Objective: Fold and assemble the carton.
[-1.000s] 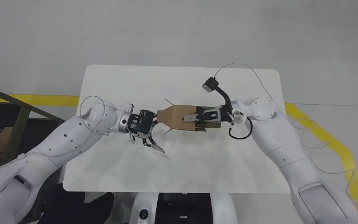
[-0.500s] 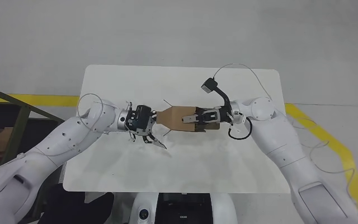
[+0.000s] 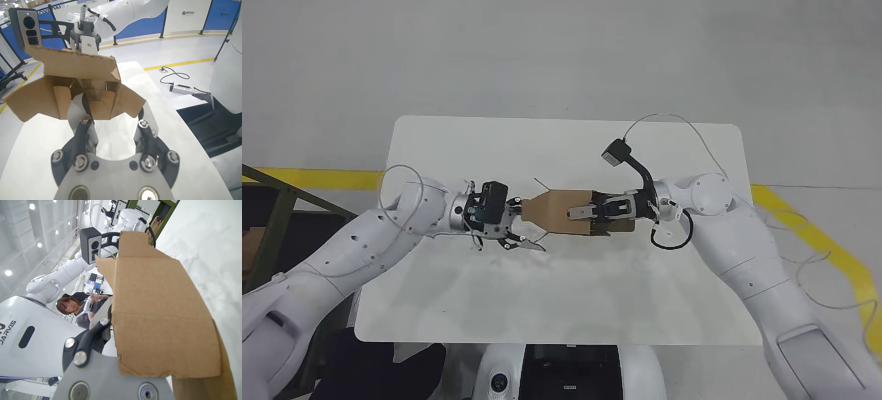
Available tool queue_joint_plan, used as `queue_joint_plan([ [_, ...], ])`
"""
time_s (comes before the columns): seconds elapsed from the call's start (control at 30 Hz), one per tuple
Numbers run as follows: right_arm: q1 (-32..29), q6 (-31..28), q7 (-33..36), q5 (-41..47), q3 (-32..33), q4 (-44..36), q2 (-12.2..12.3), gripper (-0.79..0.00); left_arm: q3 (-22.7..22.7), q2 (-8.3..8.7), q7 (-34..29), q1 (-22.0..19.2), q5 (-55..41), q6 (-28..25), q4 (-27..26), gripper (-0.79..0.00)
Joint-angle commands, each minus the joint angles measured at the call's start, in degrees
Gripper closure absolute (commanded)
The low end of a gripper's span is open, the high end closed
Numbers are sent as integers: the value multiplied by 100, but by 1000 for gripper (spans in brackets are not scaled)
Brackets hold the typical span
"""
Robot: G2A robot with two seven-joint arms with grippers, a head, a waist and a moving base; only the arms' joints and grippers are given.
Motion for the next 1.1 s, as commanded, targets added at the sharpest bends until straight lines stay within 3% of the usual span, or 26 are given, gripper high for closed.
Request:
queue_joint_plan([
  [0.0,0,-6,-6,11,-3,4,5,0,-6,9,40,7,-108,41,27,-422],
  [0.1,4,-3,-3,9,-19,-8,13,0,-3,24,66,10,-229,67,52,-369],
  [0.4,11,-10,-10,17,-62,-52,39,0,48,23,8,-67,-364,9,75,-336],
  [1.07,21,-44,-44,65,-157,-122,90,0,13,-78,-111,-117,-786,-110,296,-339],
])
